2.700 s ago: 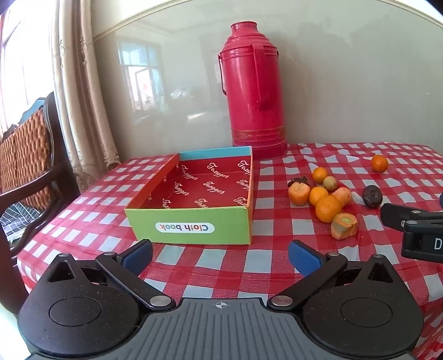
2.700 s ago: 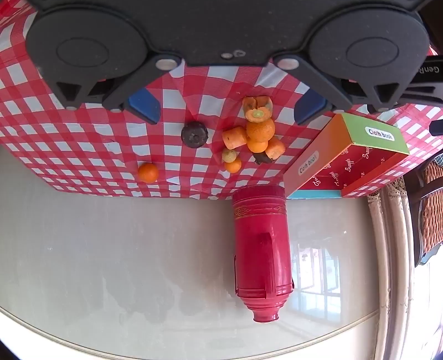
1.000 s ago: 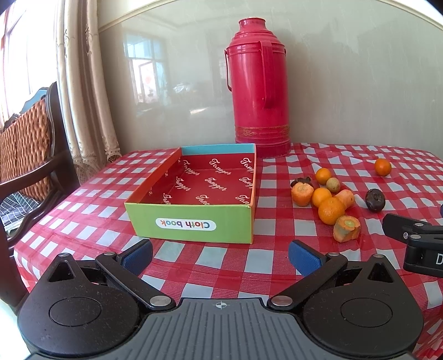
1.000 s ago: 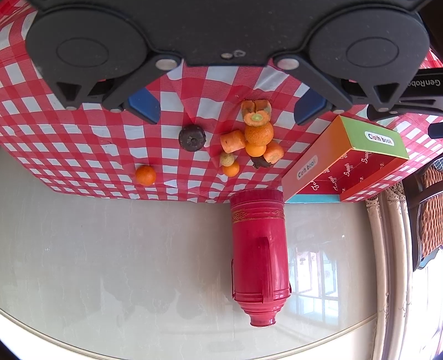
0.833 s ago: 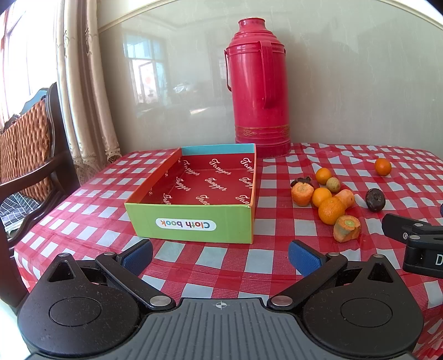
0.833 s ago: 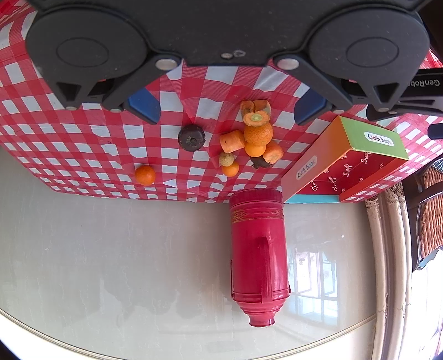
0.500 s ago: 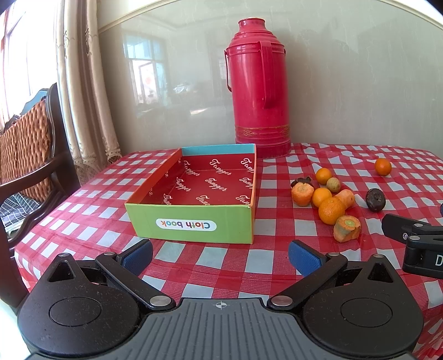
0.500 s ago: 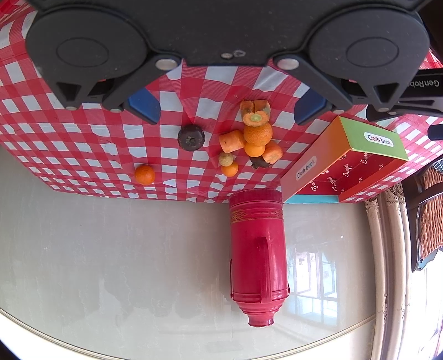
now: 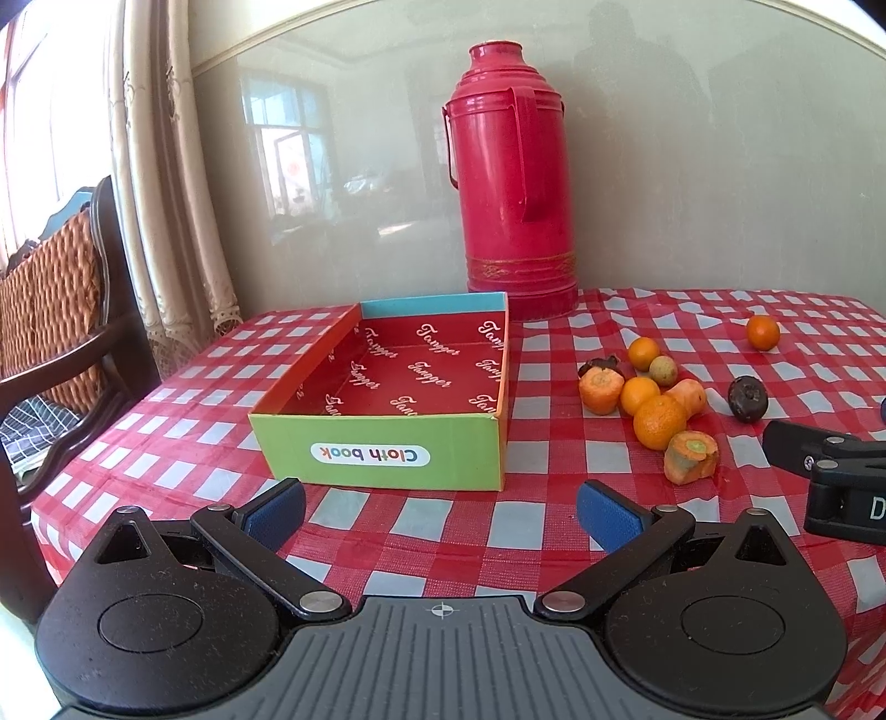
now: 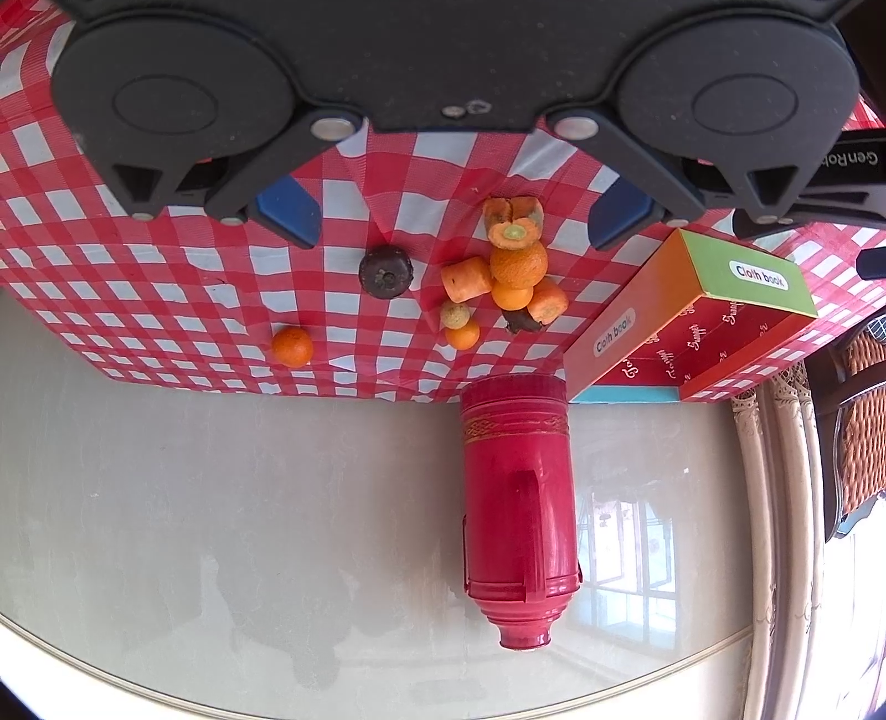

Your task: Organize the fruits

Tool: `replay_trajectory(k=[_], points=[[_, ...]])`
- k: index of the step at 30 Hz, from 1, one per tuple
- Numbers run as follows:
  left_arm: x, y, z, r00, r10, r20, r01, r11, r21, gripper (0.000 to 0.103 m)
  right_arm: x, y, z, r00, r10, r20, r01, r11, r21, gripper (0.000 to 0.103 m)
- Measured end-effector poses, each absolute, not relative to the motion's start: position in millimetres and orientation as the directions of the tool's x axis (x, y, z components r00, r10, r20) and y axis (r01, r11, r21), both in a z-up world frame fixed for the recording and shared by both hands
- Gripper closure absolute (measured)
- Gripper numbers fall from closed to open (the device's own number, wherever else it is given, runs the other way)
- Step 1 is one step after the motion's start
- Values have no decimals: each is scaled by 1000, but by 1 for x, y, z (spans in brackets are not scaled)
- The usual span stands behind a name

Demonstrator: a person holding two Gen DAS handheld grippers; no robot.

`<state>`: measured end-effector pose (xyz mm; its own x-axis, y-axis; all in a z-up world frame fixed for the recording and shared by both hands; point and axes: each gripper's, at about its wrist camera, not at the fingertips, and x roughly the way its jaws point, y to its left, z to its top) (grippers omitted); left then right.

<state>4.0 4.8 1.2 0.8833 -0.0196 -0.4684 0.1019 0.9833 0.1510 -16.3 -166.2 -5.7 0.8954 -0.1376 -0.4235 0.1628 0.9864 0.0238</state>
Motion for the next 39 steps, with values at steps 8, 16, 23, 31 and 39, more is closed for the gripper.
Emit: replay_trajectory(k=[8, 16, 23, 31, 39], points=[[1, -3, 0, 888, -19, -459, 112, 978, 177, 0, -23, -178, -3, 897, -162, -412, 194, 980, 36, 6], [0, -27, 2, 899, -54, -435, 169, 958, 231, 0, -36, -203, 2, 895, -207, -395, 258, 963, 78, 6], [14, -67, -1, 879, -92, -467, 216, 951, 219, 0, -58, -234, 10, 906, -254, -338, 317, 937, 147, 6], [30, -114, -16, 888, -111, -447, 229, 948, 220, 1, -72, -259, 10, 906, -280, -317, 350, 917, 190, 6], [56, -133, -37, 837, -111, -536, 239, 955, 175, 33, -70, -268, 5, 903, -275, -330, 355, 910, 213, 6]])
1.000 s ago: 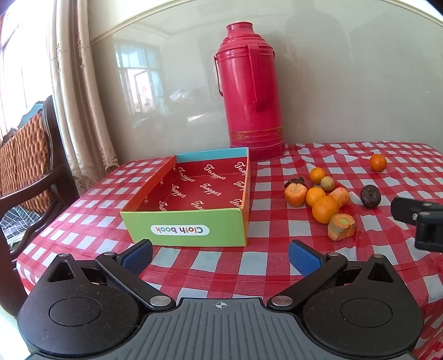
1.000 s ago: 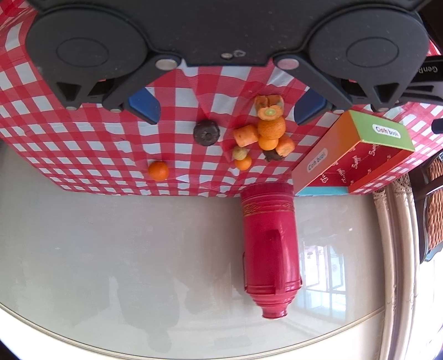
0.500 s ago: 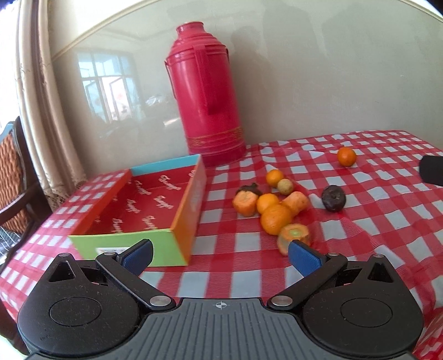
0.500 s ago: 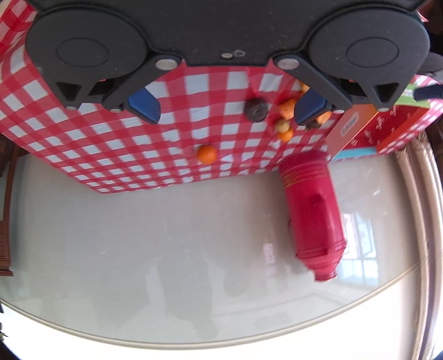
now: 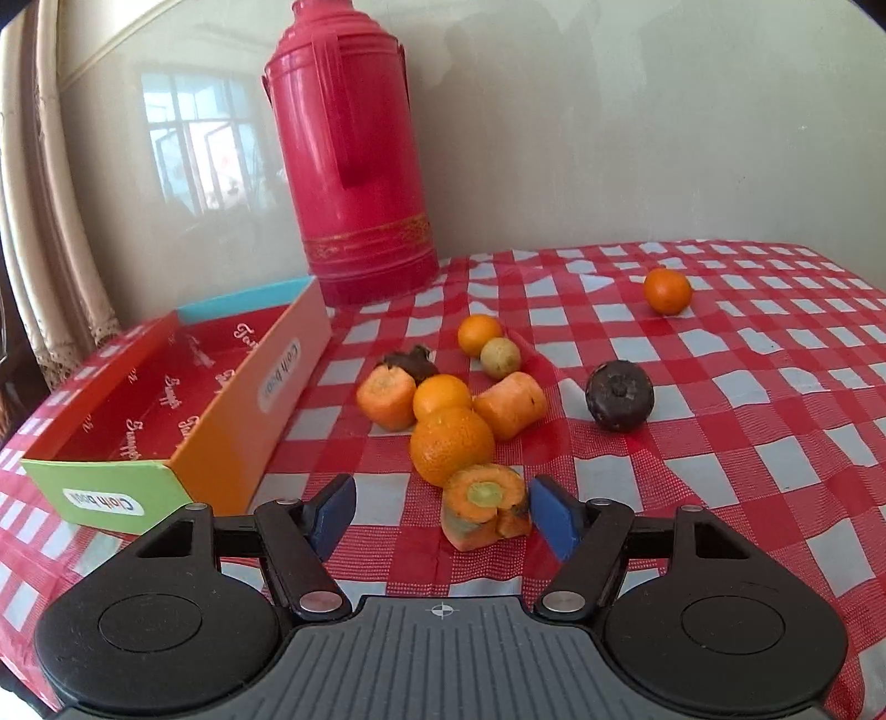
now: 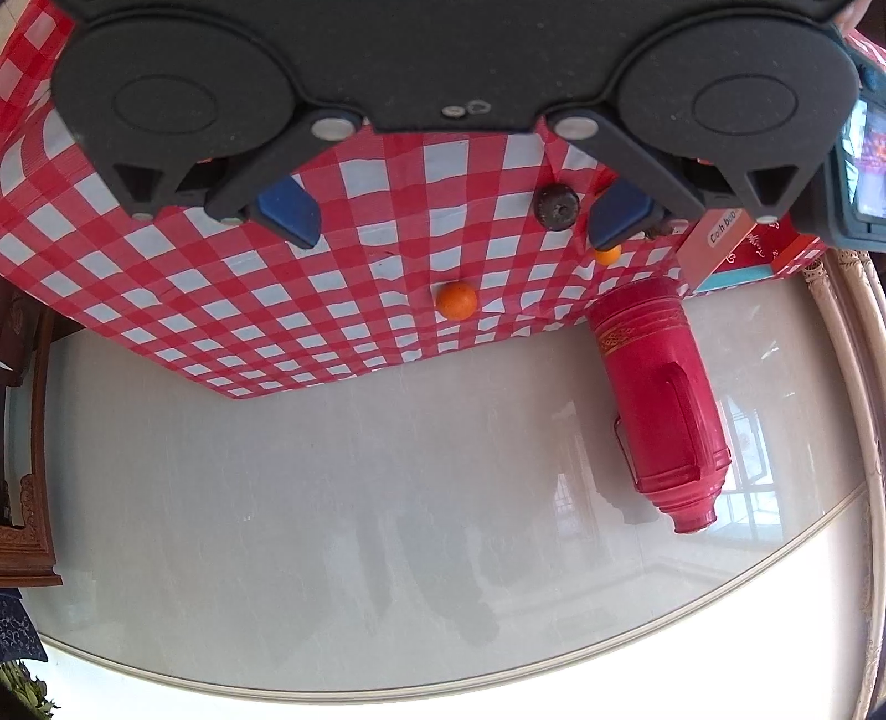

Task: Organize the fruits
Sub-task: 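Close the left gripper on the green-centred carrot slice, then carry the carrot slice into the red box and open the left gripper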

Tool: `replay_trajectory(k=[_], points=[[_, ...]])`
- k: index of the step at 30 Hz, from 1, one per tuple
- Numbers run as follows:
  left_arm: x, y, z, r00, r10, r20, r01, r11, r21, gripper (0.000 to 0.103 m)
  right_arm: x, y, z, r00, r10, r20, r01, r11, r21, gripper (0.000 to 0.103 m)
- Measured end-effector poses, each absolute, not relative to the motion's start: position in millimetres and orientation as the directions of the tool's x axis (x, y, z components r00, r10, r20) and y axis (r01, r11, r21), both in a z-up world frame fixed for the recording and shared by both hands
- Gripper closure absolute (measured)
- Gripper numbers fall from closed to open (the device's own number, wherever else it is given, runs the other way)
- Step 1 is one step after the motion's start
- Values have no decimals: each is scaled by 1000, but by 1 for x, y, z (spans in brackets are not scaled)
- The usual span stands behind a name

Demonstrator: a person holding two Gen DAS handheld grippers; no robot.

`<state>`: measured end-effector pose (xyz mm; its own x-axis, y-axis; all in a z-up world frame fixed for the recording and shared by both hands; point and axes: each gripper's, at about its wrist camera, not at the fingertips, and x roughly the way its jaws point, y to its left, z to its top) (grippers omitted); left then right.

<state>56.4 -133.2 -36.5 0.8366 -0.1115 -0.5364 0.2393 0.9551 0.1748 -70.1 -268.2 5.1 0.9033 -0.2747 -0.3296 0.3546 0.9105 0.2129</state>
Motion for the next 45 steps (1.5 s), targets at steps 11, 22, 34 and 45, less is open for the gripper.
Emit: replay_trajectory(k=[11, 22, 34, 45], points=[[58, -141, -45, 815, -160, -557, 286, 947, 146, 65, -64, -266, 1, 908, -246, -339, 329, 919, 215, 6], [57, -105, -13, 895, -67, -440, 186, 955, 232, 65, -60, -264, 1, 913, -222, -341, 316, 915, 251, 6], [147, 5, 5, 835, 225, -502, -134, 968, 212, 65, -32, -230, -3, 909, -171, -380, 259, 947, 193, 5], [163, 35, -3, 783, 251, -569, -195, 968, 158, 13, 12, -198, 4, 882, -208, -422, 219, 975, -23, 5]])
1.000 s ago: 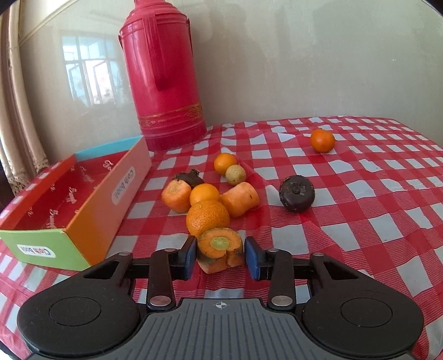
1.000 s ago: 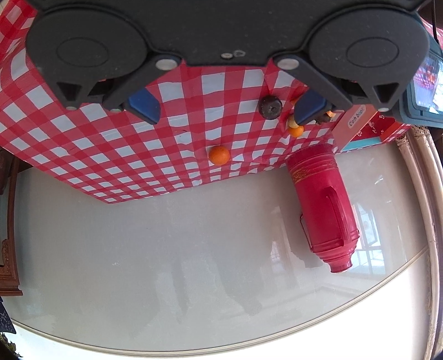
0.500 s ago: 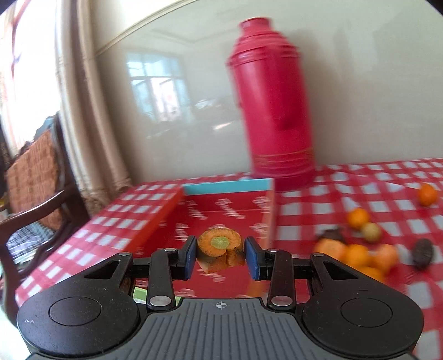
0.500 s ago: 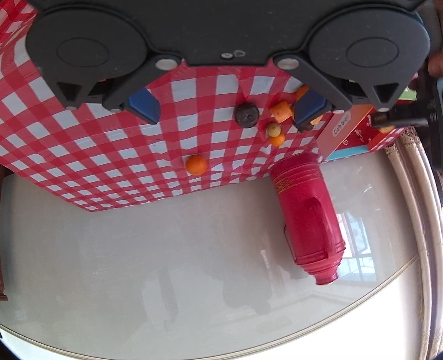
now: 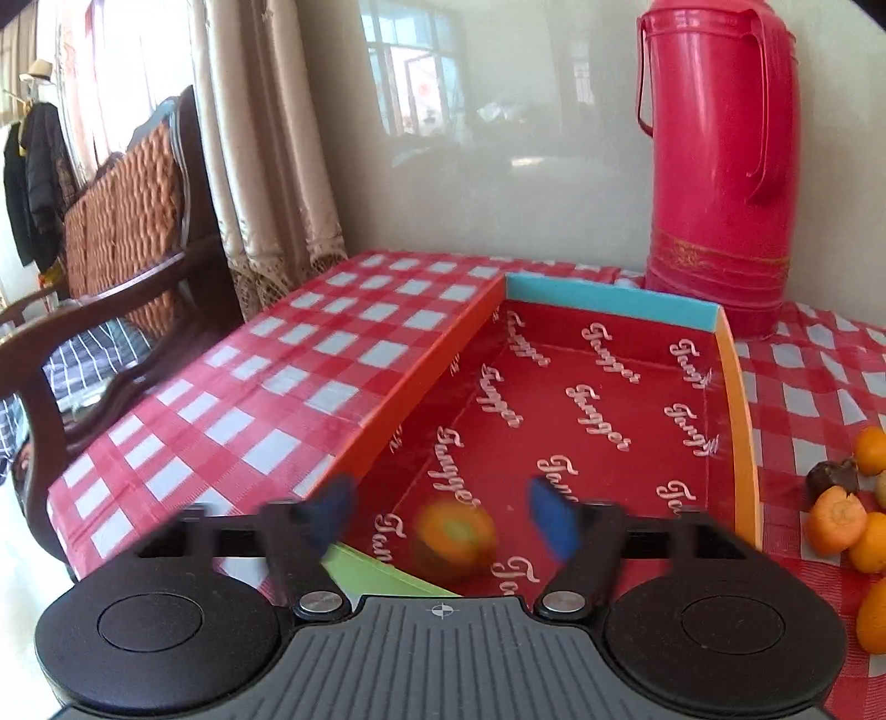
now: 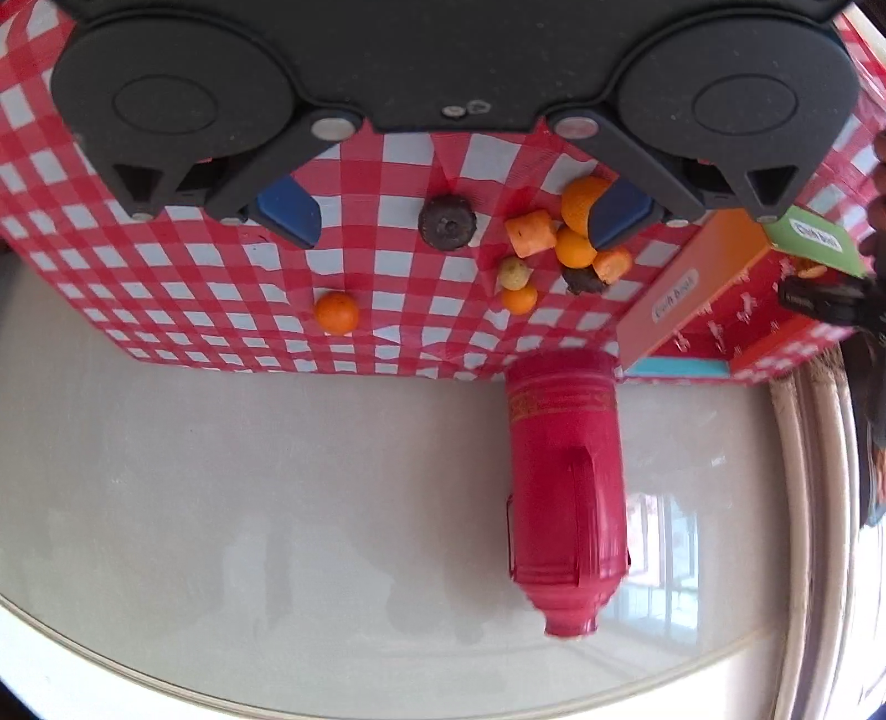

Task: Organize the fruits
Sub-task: 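Carry the carrot slice into the red box and open the left gripper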

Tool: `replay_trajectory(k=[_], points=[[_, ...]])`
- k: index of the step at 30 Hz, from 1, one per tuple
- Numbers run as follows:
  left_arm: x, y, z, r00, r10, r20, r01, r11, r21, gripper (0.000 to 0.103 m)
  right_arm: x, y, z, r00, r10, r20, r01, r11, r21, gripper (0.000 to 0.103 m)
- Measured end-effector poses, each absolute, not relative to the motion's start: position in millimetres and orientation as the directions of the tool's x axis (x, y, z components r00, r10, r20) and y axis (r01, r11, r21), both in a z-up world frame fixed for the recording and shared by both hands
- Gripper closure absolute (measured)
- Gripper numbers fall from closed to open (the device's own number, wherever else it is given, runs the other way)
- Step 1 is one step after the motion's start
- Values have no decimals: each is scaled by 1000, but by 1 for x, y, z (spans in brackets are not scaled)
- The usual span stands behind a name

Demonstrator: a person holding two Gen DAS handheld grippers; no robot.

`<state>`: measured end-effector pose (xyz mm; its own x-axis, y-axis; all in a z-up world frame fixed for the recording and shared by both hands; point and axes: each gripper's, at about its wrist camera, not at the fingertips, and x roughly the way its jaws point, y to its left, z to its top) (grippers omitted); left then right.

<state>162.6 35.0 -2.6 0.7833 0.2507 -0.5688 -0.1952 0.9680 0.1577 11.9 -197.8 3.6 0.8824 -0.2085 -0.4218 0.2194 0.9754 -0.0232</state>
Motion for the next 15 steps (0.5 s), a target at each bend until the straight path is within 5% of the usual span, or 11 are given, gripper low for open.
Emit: replay_trajectory(k=[3, 8, 11, 15], points=[[152, 31, 4, 813, 247, -527, -193, 969, 156, 8, 33, -198, 4, 861, -214, -461, 202, 976, -75, 5], [139, 46, 17, 837, 213, -505, -196, 977, 86, 7, 63, -195, -4, 854, -50, -519, 96, 993, 62, 8], [128, 63, 20, 831, 234, -505, -238, 970, 58, 5, 79, -175, -16, 840, -44, -541, 70, 997, 27, 39], [116, 84, 23, 832, 268, -485, -277, 959, 55, 4, 93, -166, -33, 817, -32, -576, 68, 997, 42, 43]])
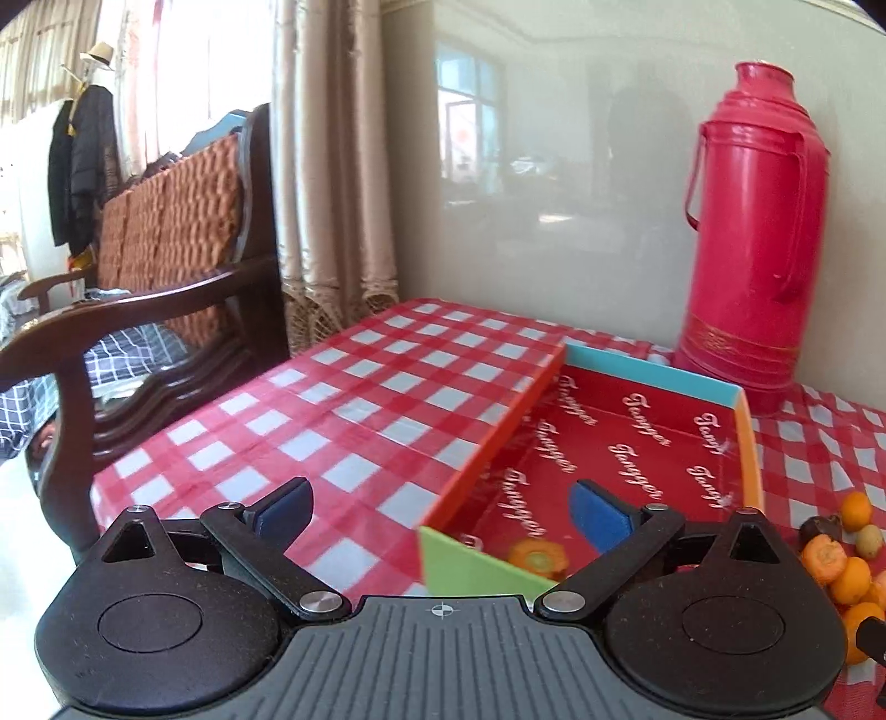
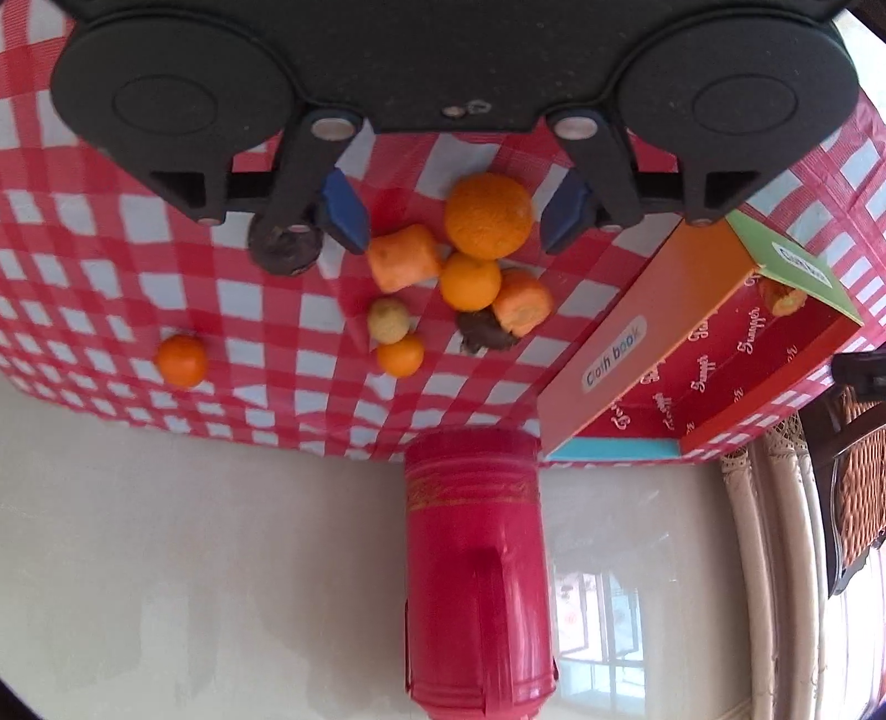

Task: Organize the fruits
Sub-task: 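Carry the carrot slice into the red box and open the left gripper, then grasp a mandarin orange with the right gripper and drop it into the box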

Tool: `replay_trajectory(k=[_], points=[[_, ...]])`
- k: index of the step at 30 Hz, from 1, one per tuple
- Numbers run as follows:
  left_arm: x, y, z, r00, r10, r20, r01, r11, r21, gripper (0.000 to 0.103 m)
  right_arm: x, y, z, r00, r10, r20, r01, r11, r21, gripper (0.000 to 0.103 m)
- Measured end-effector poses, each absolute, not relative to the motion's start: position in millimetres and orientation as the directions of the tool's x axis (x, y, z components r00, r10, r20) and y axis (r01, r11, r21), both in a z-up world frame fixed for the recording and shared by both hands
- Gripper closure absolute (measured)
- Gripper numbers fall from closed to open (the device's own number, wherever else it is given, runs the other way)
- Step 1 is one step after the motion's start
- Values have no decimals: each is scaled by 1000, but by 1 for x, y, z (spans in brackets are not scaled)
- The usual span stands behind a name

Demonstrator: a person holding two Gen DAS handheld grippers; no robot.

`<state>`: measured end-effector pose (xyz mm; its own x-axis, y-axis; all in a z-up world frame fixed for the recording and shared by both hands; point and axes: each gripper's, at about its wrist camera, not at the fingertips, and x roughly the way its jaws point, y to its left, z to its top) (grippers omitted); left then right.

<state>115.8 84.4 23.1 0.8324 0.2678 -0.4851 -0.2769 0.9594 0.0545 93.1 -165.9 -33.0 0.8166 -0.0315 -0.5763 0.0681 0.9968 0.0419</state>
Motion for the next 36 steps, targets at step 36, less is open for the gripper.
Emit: replay_trajectory(k=[36], points=[[96, 199, -5, 731, 361, -579, -457, 889, -22, 0, 124, -49, -15, 845, 308, -438, -309, 948, 71, 35]])
